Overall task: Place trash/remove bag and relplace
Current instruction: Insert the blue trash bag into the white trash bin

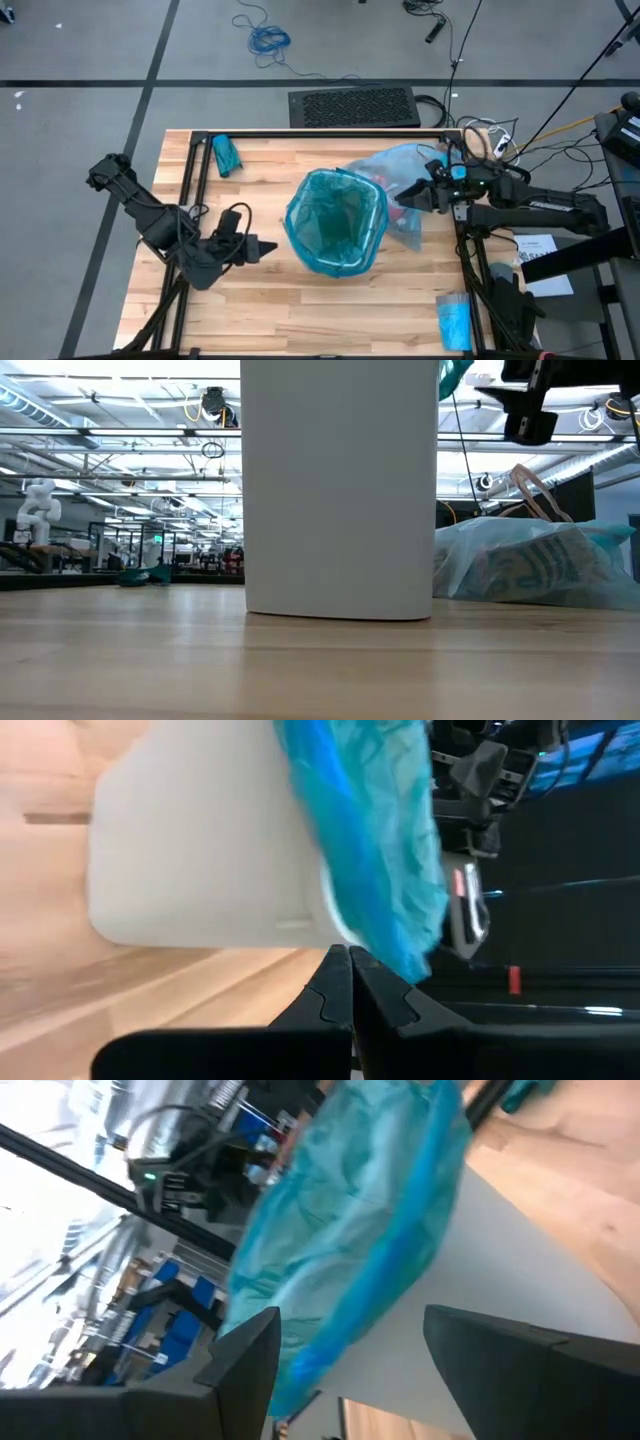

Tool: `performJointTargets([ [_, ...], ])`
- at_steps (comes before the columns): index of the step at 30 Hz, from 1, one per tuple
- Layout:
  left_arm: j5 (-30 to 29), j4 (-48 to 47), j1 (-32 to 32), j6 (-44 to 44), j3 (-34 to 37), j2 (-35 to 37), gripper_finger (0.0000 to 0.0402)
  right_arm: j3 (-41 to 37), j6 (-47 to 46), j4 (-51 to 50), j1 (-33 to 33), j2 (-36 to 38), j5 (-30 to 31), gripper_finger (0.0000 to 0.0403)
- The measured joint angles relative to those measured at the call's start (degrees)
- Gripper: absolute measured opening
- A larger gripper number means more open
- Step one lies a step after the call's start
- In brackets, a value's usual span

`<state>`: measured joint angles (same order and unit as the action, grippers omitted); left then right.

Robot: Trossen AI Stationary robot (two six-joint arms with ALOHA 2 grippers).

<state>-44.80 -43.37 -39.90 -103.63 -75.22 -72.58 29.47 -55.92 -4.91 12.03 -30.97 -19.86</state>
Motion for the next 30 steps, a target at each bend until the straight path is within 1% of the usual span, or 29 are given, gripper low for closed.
performJointTargets([
  [2, -0.14, -1.64, 0.00, -0.74, 0.00, -0.02, 0.0000, 0.00, 0.69, 0.06, 0.00, -1.98, 0.00, 0.0240],
  [3, -1.12, -1.81, 0.00, -0.90, 0.00, -0.02, 0.0000, -0.02, 0.90, 0.10, 0.00, -2.79, 0.01, 0.0240],
  [5, -4.80, -1.26, 0.00, -0.93, 0.00, -0.02, 0.0000, -0.07, 0.93, 1.55, 0.00, -3.72, 0.00, 0.0240],
  [7, -7.17, -0.22, 0.00, -1.01, 0.00, 0.10, 0.0000, -0.07, 0.75, 4.17, 0.00, -3.82, 0.01, 0.0240],
  [11, -7.74, 1.47, 0.17, -0.62, 0.00, 0.39, 0.0014, -0.07, 0.12, 6.51, 0.34, -3.67, 0.09, 0.0240],
  [13, -7.72, 5.07, 1.09, 2.24, 0.00, 0.22, 0.0029, -0.07, 0.00, 6.23, 0.64, -3.67, 0.05, 0.0240],
  [16, -5.99, 11.24, 2.78, 9.14, 0.00, 0.17, 0.0060, -0.07, 0.05, 6.01, 0.76, -3.67, -0.02, 0.0240],
  [18, -3.95, 12.14, 3.65, 11.18, 0.00, 0.17, 0.0085, -0.07, 0.25, 6.03, 0.76, -3.64, 0.00, 0.0240],
  [22, 4.05, 9.41, 6.25, 8.60, 0.24, 0.05, 0.0133, -0.07, 0.61, 5.97, 0.76, -3.67, 0.00, 0.0240],
  [26, 4.18, 9.20, 6.57, 8.54, 0.35, 0.03, 0.0164, -0.07, 0.65, 5.97, 0.76, -3.67, 0.00, 0.0240],
  [30, 5.20, 7.00, 6.76, 6.93, 0.35, 0.52, 0.0181, -0.07, 0.73, 5.95, 0.76, -3.67, -0.01, 0.0240],
])
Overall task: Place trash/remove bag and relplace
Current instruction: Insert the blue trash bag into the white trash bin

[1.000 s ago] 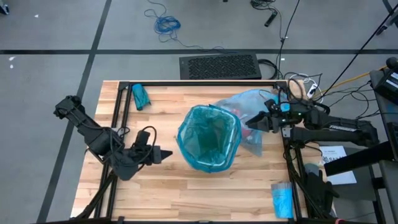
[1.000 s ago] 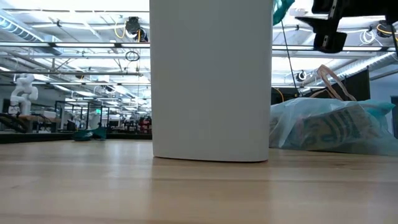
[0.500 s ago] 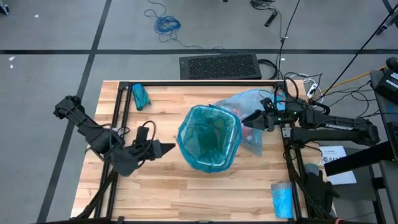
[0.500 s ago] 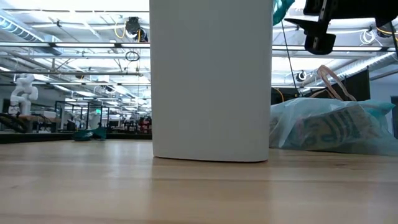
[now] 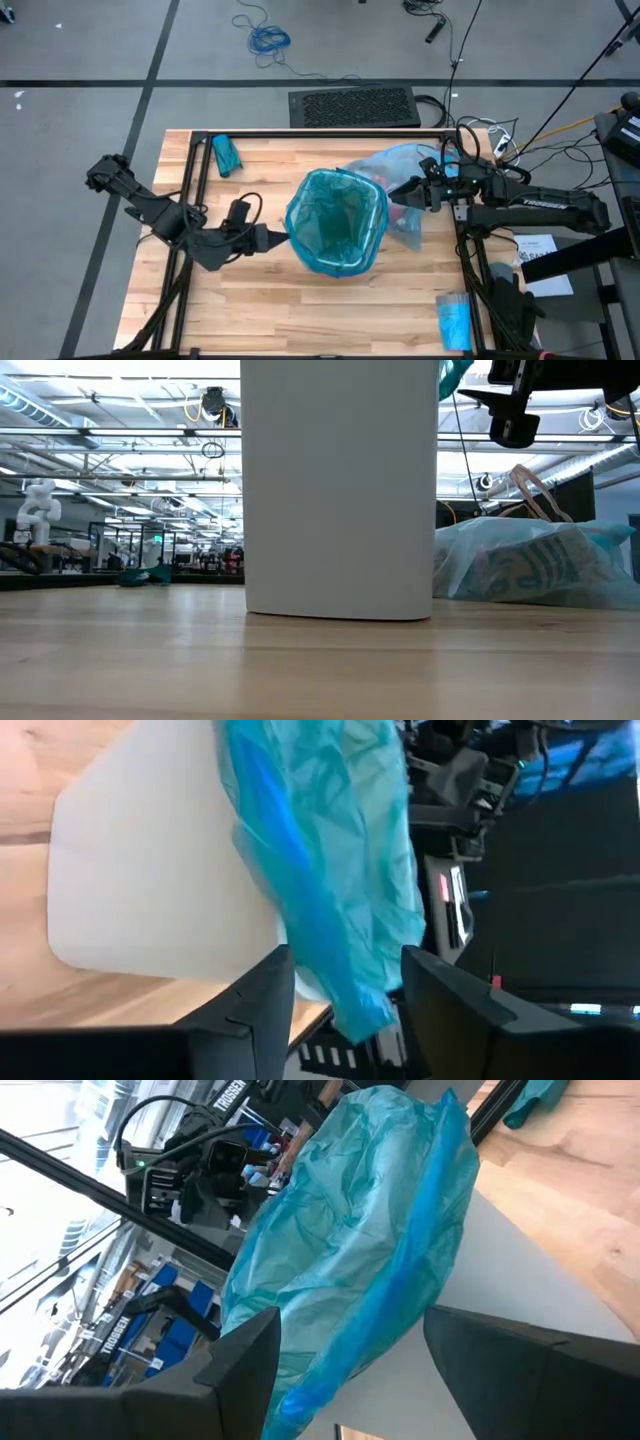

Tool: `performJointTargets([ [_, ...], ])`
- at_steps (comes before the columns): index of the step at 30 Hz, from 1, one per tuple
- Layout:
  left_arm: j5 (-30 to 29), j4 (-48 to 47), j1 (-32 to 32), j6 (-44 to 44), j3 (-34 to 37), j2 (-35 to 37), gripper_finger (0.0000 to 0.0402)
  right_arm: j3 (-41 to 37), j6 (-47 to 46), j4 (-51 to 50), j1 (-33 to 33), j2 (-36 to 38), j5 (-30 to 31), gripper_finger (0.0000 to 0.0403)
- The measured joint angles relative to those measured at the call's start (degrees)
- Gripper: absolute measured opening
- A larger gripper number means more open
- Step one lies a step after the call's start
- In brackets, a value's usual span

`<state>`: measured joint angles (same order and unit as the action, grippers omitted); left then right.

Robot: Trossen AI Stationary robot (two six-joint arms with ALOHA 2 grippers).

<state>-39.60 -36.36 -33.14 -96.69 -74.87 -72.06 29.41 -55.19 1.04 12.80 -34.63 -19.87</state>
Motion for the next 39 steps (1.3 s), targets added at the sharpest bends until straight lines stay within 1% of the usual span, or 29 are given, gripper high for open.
performJointTargets([
  [7, 0.81, -0.04, 2.51, -0.41, 0.00, -0.35, 0.0185, 0.02, 0.16, 0.02, 0.00, 0.00, -0.14, 0.0240],
  [12, 3.37, 0.42, 4.75, 0.29, 0.00, -0.35, 0.0185, 0.02, 0.17, 0.02, 0.00, 0.00, -0.18, 0.0240],
  [15, 6.14, 1.38, 5.97, 1.54, 0.00, -0.46, 0.0185, 0.02, 0.17, 0.02, 0.00, 0.00, -0.18, 0.0240],
  [20, 10.02, 1.52, 6.99, 1.11, 0.00, -1.57, 0.0180, 0.04, 0.18, 0.00, 0.00, 0.00, -0.18, 0.0240],
  [23, 11.55, 1.38, 7.02, 1.03, 0.00, -2.50, 0.0156, 0.04, 0.18, -0.12, -0.01, 0.00, -0.13, 0.0240],
  [26, 12.25, 1.38, 7.01, 1.05, 0.00, -2.97, 0.0119, 0.04, 0.17, -0.23, 0.00, -0.01, -0.03, 0.0240],
  [28, 12.24, 1.47, 7.01, 1.37, 0.00, -2.99, 0.0086, 0.05, 0.18, -0.25, 0.00, -0.11, 0.04, 0.0240],
  [31, 11.54, 2.84, 6.98, 3.80, -0.04, -2.99, 0.0023, 0.07, 0.08, -0.24, 0.00, -0.13, 0.08, 0.0240],
  [32, 11.03, 2.91, 6.88, 4.32, -0.37, -2.99, 0.0012, 0.07, 0.05, -0.11, 0.00, -0.13, 0.08, 0.0240],
  [35, 10.16, 3.02, 6.66, 5.66, -1.35, -2.97, 0.0003, 0.07, -0.40, 0.79, 0.00, -0.13, 0.12, 0.0240],
  [39, 9.73, 2.91, 5.77, 6.63, -2.10, -2.97, 0.0002, 0.07, -0.51, 0.92, 0.00, -0.11, 0.13, 0.0240],
])
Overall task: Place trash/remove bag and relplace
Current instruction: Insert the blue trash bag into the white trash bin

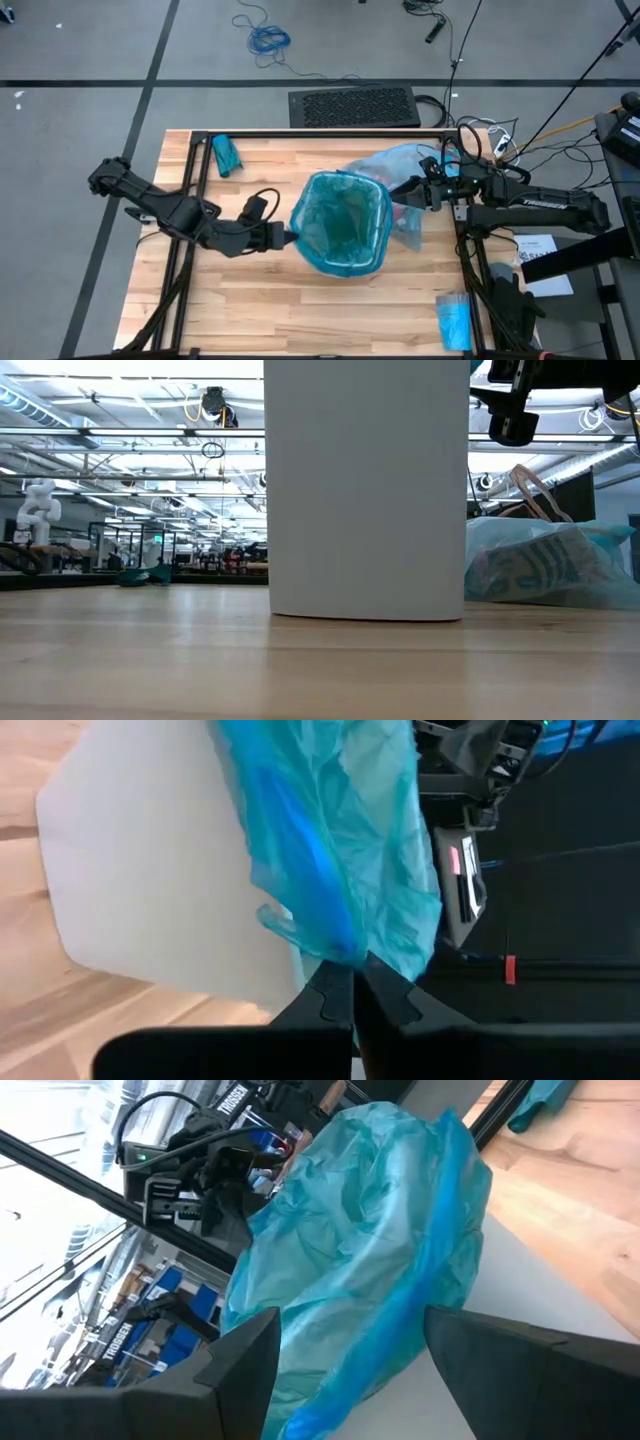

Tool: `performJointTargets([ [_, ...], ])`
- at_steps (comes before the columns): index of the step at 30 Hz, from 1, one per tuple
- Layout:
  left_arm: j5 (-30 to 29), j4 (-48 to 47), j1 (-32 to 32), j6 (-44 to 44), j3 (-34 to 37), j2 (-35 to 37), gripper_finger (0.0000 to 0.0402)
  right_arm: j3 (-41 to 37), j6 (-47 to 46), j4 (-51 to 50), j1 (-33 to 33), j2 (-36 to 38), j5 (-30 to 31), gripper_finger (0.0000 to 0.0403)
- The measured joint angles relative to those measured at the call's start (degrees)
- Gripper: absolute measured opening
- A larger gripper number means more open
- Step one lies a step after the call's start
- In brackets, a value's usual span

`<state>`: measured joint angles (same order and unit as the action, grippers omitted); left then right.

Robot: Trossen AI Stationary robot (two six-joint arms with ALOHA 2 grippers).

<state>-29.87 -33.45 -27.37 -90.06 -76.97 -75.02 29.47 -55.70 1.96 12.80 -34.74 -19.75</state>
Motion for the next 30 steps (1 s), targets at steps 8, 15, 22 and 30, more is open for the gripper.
performJointTargets([
  [8, -1.89, -5.48, -4.79, -6.64, -0.06, 0.02, 0.0001, 0.00, -0.04, -0.04, 1.19, 0.20, -1.46, 0.0240],
  [15, -3.80, -6.78, -5.43, -7.23, -0.06, -0.33, 0.0001, 0.01, -1.10, -0.37, 4.86, 0.21, -5.63, 0.0240],
  [22, -2.96, -8.00, -5.28, -8.57, 1.28, -1.51, 0.0000, 0.02, -0.58, -3.39, 6.12, -2.27, -9.11, 0.0240],
  [30, -2.09, -7.74, -5.23, -8.68, 1.44, -3.89, 0.0000, 0.02, 0.24, 1.79, 6.12, -6.66, -9.16, 0.0240],
])
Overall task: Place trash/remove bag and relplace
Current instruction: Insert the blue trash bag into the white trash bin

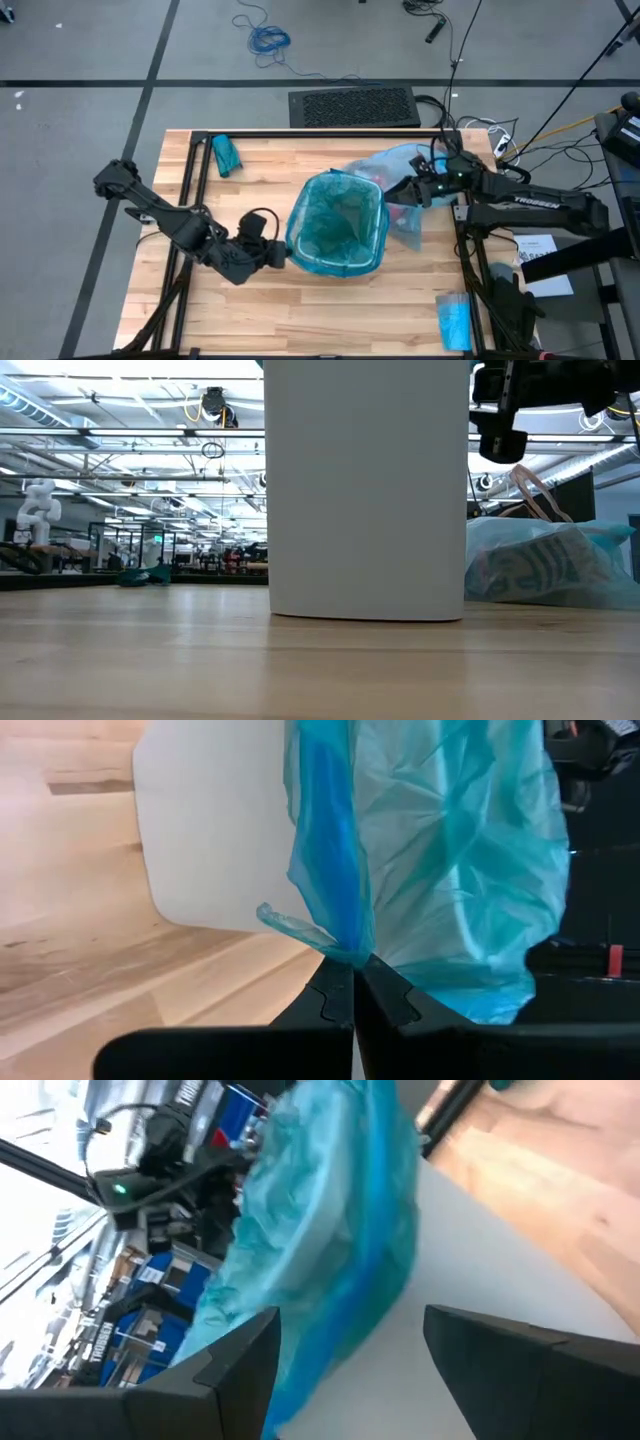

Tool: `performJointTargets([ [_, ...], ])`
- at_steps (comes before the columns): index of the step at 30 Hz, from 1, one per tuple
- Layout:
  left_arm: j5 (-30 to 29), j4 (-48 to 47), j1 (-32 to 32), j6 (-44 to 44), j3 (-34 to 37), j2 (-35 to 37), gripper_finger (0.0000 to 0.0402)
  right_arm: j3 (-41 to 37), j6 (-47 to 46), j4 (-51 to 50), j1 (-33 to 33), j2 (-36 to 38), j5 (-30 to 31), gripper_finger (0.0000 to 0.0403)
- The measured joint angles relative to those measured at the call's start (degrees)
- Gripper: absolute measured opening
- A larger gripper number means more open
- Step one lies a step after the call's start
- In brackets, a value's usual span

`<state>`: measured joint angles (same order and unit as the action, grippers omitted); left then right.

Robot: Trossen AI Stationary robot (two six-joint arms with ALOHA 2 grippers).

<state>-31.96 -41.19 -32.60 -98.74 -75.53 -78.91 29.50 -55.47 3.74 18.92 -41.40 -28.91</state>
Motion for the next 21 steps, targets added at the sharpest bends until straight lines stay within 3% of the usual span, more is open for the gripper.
performJointTargets([
  [7, 0.06, 0.31, 0.70, 0.02, 0.00, -0.35, 0.0000, 0.00, -0.56, 2.16, 0.00, -4.36, -2.62, 0.0208],
  [11, 0.06, 0.31, 0.79, 0.04, 0.00, -0.35, 0.0000, 0.00, 0.09, 4.54, 0.00, -4.96, -2.96, 0.0149],
  [17, 0.08, -0.64, 0.74, 0.07, 0.00, -0.35, 0.0000, 0.00, 1.67, 5.95, 0.67, -4.20, -2.97, 0.0026],
  [21, 0.63, -2.81, 0.75, -0.02, 0.00, -0.92, 0.0000, 0.00, 1.85, 5.28, 1.01, -4.14, -2.99, 0.0011],
])
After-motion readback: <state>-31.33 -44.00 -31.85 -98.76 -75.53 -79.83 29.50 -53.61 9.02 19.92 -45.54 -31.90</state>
